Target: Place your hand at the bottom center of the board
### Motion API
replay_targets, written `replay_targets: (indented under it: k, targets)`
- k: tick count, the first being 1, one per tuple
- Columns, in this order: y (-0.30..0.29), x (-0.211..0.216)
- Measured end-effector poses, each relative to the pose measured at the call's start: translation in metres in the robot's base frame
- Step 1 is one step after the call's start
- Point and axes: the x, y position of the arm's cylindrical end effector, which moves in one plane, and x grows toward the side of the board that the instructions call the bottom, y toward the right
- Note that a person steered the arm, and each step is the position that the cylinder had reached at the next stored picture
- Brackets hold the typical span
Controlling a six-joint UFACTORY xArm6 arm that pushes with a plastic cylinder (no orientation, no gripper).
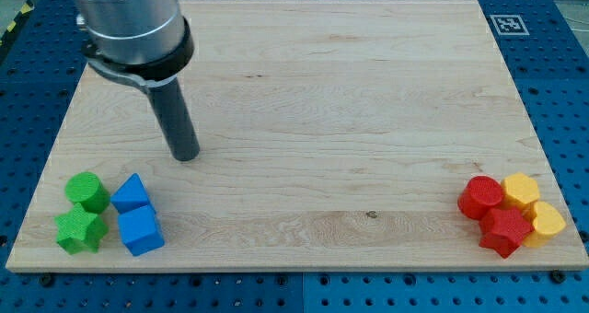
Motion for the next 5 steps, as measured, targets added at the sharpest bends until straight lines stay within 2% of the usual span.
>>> replay_targets:
  k: [5]
  targets:
    - [0.075, -0.008]
